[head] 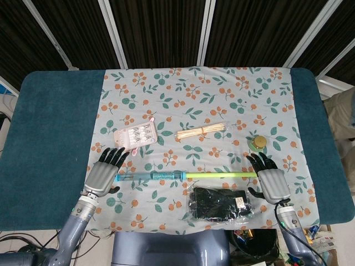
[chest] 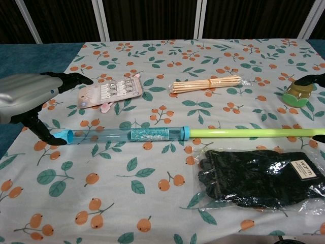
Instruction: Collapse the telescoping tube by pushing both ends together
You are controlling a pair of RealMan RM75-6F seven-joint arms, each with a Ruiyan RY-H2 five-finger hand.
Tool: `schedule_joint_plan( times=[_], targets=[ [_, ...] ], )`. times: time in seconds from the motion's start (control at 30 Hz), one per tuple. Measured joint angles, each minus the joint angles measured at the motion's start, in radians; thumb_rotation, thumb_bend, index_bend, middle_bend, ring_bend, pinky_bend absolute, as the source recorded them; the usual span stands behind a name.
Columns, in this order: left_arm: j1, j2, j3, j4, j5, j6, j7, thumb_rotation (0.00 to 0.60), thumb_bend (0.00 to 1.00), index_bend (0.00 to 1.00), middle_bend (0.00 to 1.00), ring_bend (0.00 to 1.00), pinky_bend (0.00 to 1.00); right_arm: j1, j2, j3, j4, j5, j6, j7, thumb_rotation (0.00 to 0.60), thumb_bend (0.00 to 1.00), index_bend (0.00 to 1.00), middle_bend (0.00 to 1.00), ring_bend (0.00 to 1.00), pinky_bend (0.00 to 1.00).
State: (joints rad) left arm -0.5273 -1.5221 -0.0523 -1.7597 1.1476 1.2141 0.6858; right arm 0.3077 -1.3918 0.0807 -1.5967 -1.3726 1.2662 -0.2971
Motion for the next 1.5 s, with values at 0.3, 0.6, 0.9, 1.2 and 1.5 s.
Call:
schedule_joint_plan(
  times=[0.3,0.6,0.9,1.2,1.5],
  targets=[
    [0.004,0.0,0.002,0.002,-0.001,0.003,-0.002,0.6,0.05,0.02,0.0,0.0,0.0,-0.001,0.002,-0.001,-0.004,-0.003,0.002,-0.001,0.6,0.13,0.13,0.08,0.01,0.16],
    [0.001,0.003,-0.001,-0.004,-0.003,0.004,0.008,0.6,0.06,0.03,0.0,0.0,0.0,-0.001,0.002,-0.003,-0.008,-0.006,0.003,-0.003,0.6,0.13,0.13,0.08,0.01,0.16],
    [-0.003,-0.017,-0.009,0.017,-0.038,-0.001,0.025,0.6,0.08,0.12,0.04,0.0,0.0,0.0,0.0,0.0,-0.006,-0.001,0.002,0.0,0.6,0.12,0.13,0.08,0.01,0.16],
    [-0.012,-0.058,-0.021,0.052,-0.107,-0.002,0.078,0.6,0.13,0.27,0.11,0.0,0.0,0.0,0.0,0.003,-0.006,0.005,-0.001,0.006,0.6,0.13,0.13,0.08,0.01,0.16],
    [-0.029,-0.098,-0.041,0.075,-0.172,0.003,0.128,0.6,0.21,0.35,0.15,0.0,0.0,0.0,0.001,0.005,-0.007,0.007,-0.001,0.014,0.6,0.14,0.13,0.08,0.01,0.16]
  ],
)
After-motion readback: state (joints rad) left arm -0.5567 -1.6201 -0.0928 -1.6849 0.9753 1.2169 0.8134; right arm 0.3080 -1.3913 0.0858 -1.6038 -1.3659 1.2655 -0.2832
